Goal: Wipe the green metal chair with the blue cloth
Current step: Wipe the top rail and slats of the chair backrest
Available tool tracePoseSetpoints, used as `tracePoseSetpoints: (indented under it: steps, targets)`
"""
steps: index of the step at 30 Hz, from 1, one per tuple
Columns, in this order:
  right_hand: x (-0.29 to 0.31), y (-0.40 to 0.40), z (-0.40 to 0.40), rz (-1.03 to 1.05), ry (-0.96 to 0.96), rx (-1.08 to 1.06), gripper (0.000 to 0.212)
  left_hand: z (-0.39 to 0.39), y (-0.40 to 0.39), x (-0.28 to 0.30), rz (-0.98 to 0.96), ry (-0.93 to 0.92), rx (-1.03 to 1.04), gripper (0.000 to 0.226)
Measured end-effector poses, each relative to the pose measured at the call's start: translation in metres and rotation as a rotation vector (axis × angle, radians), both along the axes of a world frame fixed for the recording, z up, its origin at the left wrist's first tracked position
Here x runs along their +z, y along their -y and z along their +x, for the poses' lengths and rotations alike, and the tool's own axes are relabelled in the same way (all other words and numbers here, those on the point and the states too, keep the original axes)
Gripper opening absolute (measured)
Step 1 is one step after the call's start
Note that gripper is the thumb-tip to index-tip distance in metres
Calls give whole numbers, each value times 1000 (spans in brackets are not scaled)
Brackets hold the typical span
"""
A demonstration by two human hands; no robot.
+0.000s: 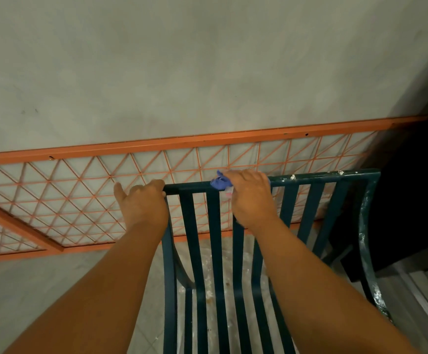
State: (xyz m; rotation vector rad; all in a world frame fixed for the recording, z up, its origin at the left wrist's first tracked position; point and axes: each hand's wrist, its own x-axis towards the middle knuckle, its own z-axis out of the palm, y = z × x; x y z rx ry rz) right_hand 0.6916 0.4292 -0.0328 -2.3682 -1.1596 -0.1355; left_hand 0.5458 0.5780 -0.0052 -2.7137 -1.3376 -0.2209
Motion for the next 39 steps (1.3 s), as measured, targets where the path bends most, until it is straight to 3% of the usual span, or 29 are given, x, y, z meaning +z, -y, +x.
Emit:
tracePoseSetpoints:
  steps: [3,6,12,18,22,27,30,33,35,39]
  targets:
    - [14,-23,-7,-116,-29,-63,46,3,0,-3,-15,10,-43,23]
    - [9,-30,-21,-137,-5,135,57,8,3,1,-70,-32,-68,30]
    - [1,-21,-20,-74,43,158,53,28,31,-14,-248,149,-283,52]
    - [-12,0,-10,51,78,93,55,31,40,-15,-255,262,-252,30]
    - [8,-12,-10,-69,24,-37,60,36,46,-11,-212,185,-235,24]
    - [-6,5,-10,-11,-2,152,65,40,46,-4,-209,131,-195,21]
    - [-6,25,9,31,52,33,58,43,47,-1,-205,126,-201,24]
    - [13,6,19,-104,-47,-93,41,43,47,0,-188,103,-194,23]
    - [20,-9,14,-179,-41,-59,38,44,47,1,-183,80,-191,23]
    - [-4,3,-4,-65,-14,191,62,46,46,2,-191,67,-179,20]
